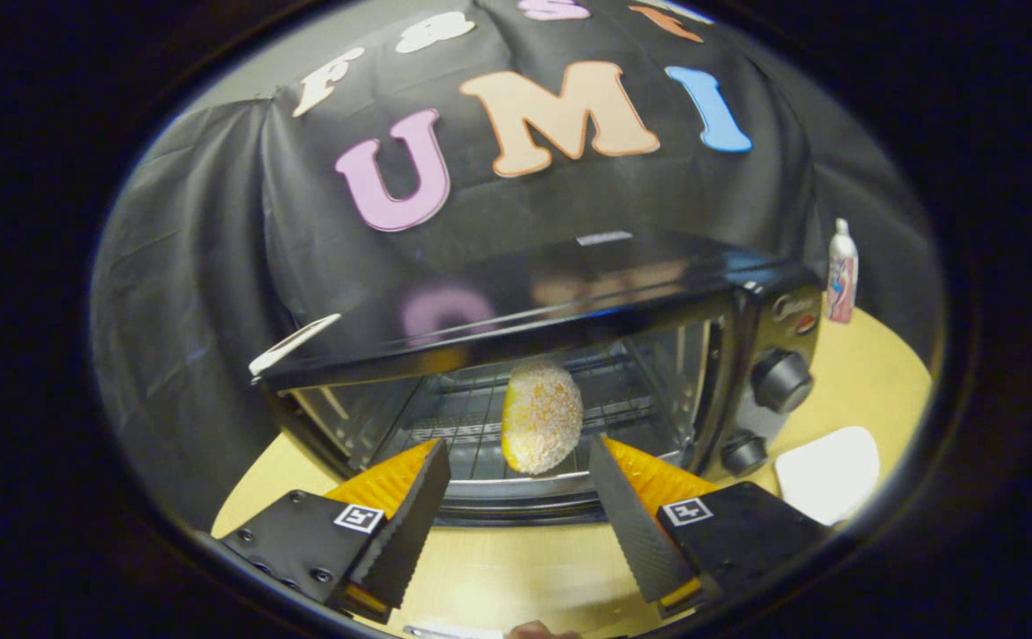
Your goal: Open the toaster oven, put the food inside, and close the toaster oven door.
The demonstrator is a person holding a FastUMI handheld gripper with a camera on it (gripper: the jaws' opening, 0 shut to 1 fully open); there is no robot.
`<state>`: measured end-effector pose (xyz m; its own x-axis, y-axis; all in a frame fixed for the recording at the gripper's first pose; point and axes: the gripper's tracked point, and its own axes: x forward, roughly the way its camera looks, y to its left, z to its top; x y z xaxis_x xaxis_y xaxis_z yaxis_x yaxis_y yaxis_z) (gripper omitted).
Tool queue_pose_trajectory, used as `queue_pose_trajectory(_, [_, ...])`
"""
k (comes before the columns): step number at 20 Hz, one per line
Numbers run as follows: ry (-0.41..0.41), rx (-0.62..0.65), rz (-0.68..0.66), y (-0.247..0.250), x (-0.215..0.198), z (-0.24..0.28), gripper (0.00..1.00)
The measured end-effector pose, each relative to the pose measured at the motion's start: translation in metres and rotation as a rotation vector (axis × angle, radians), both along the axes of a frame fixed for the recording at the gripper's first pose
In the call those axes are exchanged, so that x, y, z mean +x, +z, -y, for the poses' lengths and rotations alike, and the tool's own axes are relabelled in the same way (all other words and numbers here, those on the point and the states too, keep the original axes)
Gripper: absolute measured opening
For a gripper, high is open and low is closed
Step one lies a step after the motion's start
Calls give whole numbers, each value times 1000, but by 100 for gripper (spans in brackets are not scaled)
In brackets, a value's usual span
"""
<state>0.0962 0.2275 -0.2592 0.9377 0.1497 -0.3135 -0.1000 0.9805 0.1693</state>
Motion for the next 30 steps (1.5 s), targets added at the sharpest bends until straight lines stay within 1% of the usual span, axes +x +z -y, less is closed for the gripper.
queue_pose_trajectory(1, [15, 1, 12, 5, -15, 0, 98])
queue_pose_trajectory(4, [15, 0, 39, 6, -64, 12, 97])
queue_pose_trajectory(6, [22, -8, 22, -10, -96, 18, 98])
queue_pose_trajectory(9, [39, 3, -43, -42, -137, 23, 98])
queue_pose_trajectory(13, [54, 17, -107, -74, -169, 24, 98])
queue_pose_trajectory(16, [29, 1, -133, -92, -177, 30, 98])
queue_pose_trajectory(19, [14, -19, -136, -101, -173, 31, 98])
queue_pose_trajectory(20, [14, -25, -143, -106, -171, 30, 98])
queue_pose_trajectory(23, [48, -25, -181, -122, -171, 15, 98])
queue_pose_trajectory(25, [61, -48, -185, -127, -168, 10, 98])
queue_pose_trajectory(27, [60, -67, -179, -129, -163, 7, 98])
queue_pose_trajectory(28, [42, -81, -178, -130, -159, 10, 98])
queue_pose_trajectory(30, [36, -70, -181, -128, -156, 12, 96])
